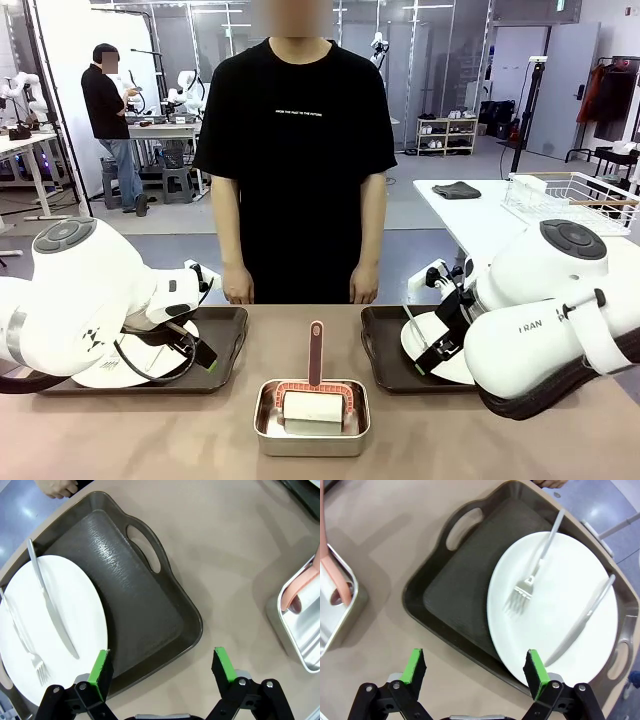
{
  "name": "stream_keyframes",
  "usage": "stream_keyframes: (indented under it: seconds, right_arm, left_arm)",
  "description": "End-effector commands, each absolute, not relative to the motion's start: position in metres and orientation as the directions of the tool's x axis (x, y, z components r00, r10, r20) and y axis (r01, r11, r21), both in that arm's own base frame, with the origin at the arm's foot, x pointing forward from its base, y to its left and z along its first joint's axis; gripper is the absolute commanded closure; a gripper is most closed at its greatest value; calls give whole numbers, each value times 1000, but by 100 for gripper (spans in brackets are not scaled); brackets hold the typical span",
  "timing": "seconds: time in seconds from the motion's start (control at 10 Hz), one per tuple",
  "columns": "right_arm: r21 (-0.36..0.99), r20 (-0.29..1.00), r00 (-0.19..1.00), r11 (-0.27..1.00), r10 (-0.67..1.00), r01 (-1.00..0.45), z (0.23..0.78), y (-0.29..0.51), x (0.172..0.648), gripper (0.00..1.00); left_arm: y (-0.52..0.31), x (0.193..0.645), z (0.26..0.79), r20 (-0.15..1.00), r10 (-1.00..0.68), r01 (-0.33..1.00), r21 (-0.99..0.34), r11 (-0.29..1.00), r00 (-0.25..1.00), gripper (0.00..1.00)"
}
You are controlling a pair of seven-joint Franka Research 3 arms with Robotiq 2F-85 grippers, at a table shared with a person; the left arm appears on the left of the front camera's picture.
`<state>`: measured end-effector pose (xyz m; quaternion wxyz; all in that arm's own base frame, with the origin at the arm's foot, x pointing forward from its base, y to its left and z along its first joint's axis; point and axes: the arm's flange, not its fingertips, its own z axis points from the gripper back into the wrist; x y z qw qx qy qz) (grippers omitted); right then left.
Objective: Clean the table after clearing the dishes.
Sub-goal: When the left (or right) Handle tray is removed, use the left hand (or right hand) to clean the left (or right) side of the table with the Lint Roller.
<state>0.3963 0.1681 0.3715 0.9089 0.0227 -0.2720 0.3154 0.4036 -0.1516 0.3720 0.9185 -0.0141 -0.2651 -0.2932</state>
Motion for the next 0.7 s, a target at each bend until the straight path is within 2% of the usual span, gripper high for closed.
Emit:
stream_keyframes:
  seconds: [0.0,0.2,0.3,0.4,0.6]
  right_arm:
    - [84,509,693,771,511,-631,387,164,405,0]
    - [163,507,723,772,470,-615,420,159,411,0]
    - [178,505,733,776,455,-605,434,154,413,0]
    - [237,490,751,762,442,-603,446,145,416,0]
    - [401,452,786,690,423,-602,468,116,424,0]
  left_arm:
    - [-151,410,380,489,-535,546,135,827,689,0]
    - [-148,429,405,419,-505,576,-54,816,755,0]
    - [-140,438,416,372,-513,578,-83,812,774,0]
    - [-131,445,430,349,-516,603,-216,768,783,0]
    - [-102,454,458,365,-481,599,-383,703,798,0]
